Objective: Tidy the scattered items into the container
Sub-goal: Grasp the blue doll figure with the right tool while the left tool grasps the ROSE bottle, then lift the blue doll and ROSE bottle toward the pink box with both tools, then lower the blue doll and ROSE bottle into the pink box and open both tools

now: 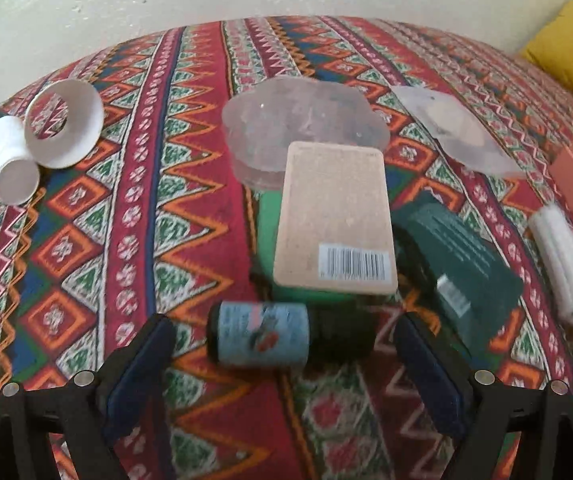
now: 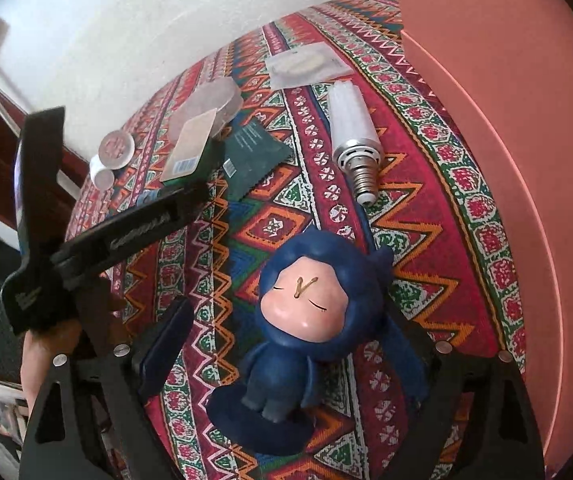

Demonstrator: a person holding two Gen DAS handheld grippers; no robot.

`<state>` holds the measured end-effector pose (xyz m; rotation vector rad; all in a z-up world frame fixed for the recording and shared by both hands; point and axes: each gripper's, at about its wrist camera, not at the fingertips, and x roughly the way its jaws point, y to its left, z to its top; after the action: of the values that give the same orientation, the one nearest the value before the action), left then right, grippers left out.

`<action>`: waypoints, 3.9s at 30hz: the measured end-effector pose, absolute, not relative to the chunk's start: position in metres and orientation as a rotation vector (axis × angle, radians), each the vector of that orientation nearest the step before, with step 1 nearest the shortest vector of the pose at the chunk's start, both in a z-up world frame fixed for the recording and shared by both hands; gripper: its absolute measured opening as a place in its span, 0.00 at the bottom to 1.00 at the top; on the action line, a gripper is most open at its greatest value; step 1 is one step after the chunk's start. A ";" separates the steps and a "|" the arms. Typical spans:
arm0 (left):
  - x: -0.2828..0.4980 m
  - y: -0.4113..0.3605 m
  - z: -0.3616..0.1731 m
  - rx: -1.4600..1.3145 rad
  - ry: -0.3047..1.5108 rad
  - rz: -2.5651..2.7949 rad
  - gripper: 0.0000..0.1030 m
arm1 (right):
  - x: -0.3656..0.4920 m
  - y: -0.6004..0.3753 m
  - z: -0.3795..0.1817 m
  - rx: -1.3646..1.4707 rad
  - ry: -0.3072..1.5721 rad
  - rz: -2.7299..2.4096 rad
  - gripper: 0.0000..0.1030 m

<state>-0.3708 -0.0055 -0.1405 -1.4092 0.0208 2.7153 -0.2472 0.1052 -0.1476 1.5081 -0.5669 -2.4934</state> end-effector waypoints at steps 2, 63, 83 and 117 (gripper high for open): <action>-0.371 -0.003 -0.142 -1.396 0.056 2.731 0.91 | -0.247 0.103 -0.148 1.507 -0.539 -2.499 0.90; -0.155 0.001 0.063 -0.847 -0.179 2.770 0.61 | -0.087 0.145 0.058 0.591 -0.318 -2.577 0.56; -0.212 0.272 0.057 -0.869 0.114 2.376 0.61 | -0.084 0.379 0.064 0.555 -0.510 -3.200 0.56; -0.199 0.126 0.045 -0.952 0.067 2.704 0.87 | -0.132 0.271 0.047 0.598 -0.282 -3.095 0.89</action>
<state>-0.1995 0.1264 0.0448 -0.9515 0.0675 2.7038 -0.1322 0.2712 0.0468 0.5982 -0.2818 -3.0950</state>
